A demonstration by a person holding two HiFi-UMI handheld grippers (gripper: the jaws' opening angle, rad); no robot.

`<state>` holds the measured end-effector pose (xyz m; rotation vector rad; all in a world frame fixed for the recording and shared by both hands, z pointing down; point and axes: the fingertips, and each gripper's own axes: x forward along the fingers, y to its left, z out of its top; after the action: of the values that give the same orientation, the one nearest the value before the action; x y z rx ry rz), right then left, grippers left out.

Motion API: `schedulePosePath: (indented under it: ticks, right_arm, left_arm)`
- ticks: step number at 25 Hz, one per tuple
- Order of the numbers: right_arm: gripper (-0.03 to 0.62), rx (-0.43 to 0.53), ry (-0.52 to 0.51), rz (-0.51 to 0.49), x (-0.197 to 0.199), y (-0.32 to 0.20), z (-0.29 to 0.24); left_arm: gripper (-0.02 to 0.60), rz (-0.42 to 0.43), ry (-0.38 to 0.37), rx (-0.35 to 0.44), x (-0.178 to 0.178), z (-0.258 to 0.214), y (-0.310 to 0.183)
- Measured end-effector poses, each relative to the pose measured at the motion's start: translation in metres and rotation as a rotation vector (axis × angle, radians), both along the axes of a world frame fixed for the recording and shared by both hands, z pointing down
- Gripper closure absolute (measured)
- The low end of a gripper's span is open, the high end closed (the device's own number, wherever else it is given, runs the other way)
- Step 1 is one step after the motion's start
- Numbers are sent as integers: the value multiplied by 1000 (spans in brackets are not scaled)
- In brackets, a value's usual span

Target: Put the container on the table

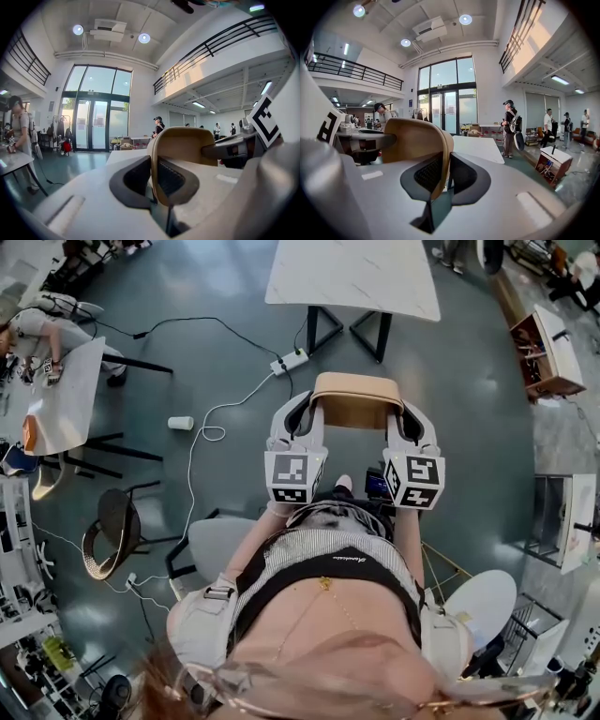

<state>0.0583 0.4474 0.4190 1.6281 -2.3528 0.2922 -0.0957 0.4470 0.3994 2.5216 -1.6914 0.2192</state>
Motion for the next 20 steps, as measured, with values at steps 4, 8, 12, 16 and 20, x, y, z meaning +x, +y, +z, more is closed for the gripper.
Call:
schedulePosePath:
  ticks: [4,8,12,16,20]
  right_arm:
    - [530,-1,0,-13,10,0,1]
    - [531,5,1,-33,19,1,-3]
    - [533,6,4,-44,29,-1,-2]
    - [533,5,0,-53,31,0,0]
    - [533,2,-4,-56,30,2,0]
  left_arm:
    - [555,-10,12,-5,10,1,2]
    - [555,-30,17,-3,21,-3,7]
    - [555,-46,24,4,30,-2,7]
    - [555,-54,22,-7,32,-1,9]
    - [555,-58,20,-14,31,0,11]
